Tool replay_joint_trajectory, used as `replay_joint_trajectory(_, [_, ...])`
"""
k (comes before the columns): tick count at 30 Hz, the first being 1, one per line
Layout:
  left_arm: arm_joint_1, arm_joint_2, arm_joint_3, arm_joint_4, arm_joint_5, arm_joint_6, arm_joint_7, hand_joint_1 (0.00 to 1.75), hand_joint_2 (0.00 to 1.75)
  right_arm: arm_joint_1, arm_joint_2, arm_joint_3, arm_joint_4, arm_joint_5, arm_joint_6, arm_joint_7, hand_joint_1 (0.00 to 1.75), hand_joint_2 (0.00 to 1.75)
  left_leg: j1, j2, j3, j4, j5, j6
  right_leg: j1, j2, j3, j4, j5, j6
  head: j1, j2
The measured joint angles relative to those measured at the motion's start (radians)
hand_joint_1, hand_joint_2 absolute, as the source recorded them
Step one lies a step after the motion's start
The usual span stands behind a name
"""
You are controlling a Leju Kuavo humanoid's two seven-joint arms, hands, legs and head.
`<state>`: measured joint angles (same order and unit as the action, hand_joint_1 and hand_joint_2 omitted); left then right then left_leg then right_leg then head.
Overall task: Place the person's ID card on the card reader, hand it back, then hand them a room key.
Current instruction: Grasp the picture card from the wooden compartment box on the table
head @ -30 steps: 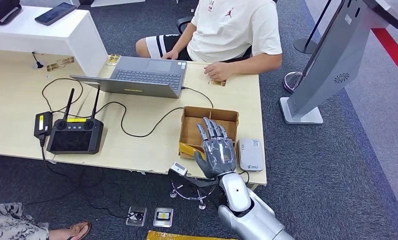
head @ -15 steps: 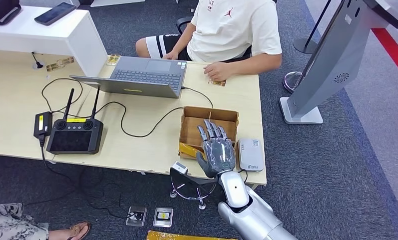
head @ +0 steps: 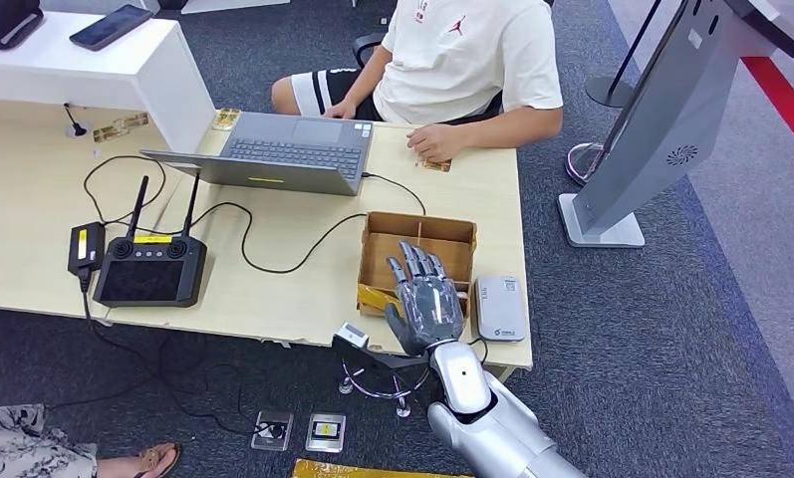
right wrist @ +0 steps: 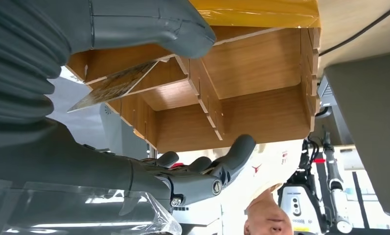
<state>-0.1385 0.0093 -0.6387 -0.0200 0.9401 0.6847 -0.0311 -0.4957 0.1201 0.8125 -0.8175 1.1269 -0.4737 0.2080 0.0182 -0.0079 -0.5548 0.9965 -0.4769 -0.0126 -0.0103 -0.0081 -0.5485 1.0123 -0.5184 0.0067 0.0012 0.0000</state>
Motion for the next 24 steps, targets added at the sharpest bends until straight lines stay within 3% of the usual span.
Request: replay_joint_trajectory(24, [0.011, 0.029, 0.015, 0.007, -0.010, 0.000, 0.047, 0.00, 1.75, -0.001, -0.015, -0.029, -0.001, -0.027, -0.006, 0.031, 0.41, 1.75, 0.000, 0.000, 0.000, 0.000, 0.000, 0.000, 0.000, 0.000, 0.000, 0.000, 0.000, 0.000, 0.000, 0.000])
